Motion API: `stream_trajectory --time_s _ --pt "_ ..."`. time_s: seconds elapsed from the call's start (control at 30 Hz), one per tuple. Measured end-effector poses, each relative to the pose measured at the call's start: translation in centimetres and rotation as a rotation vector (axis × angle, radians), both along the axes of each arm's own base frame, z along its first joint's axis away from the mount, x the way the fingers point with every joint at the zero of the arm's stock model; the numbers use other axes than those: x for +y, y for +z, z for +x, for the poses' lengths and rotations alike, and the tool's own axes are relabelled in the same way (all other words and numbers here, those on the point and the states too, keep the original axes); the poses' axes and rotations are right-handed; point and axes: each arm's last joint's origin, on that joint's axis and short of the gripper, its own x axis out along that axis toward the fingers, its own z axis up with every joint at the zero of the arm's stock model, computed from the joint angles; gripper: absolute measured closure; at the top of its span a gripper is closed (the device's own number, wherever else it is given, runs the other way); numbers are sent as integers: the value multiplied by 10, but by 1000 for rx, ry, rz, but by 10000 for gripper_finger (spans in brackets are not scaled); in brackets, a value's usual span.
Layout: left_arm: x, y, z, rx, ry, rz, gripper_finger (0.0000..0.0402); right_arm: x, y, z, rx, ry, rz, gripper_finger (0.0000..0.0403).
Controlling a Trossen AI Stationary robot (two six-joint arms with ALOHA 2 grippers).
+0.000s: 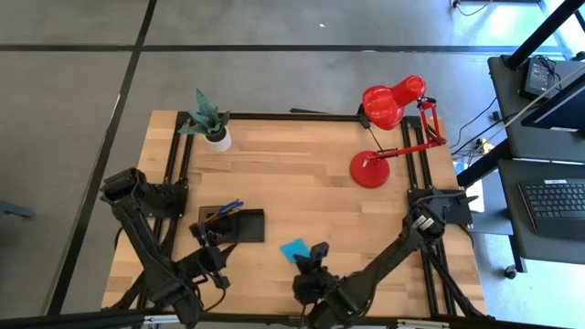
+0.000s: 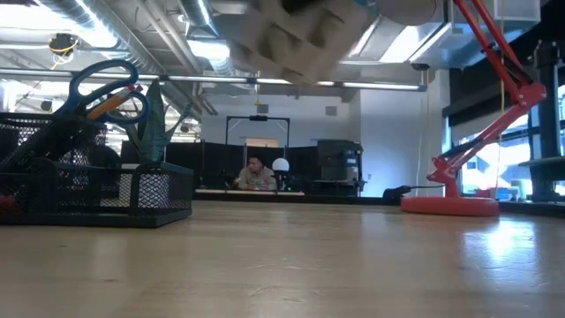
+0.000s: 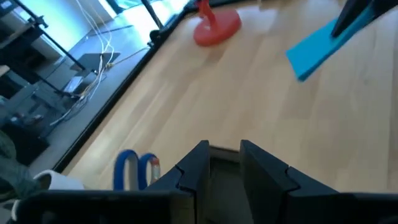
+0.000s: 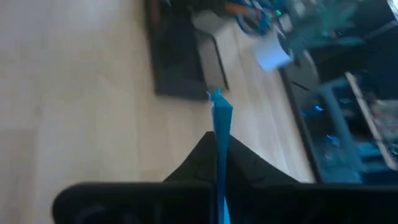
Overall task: Pick and place office supplies into organizer
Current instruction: Put the blue sticky note into the right compartment of the desk organizer
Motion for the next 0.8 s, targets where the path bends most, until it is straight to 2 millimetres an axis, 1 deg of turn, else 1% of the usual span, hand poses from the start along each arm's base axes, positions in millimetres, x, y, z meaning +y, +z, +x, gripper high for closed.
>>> stream_trajectory --time_s 0.07,0.17,0.33,0.47,0.57,0.8 --pt "-1 -6 1 30 -21 16 318 2 3 9 -23 35 27 394" --pt "-7 -11 5 95 -114 79 315 -1 6 24 -30 86 76 394" --pt "-18 -13 9 201 -250 139 294 -9 12 42 -75 115 65 394" --pt "-14 -13 16 209 -241 142 271 -11 18 54 -118 149 51 394" --pt "-11 -13 20 224 -233 142 261 -13 21 59 -137 167 39 394" --pt "-8 -14 25 249 -222 120 261 -21 25 68 -155 173 25 393"
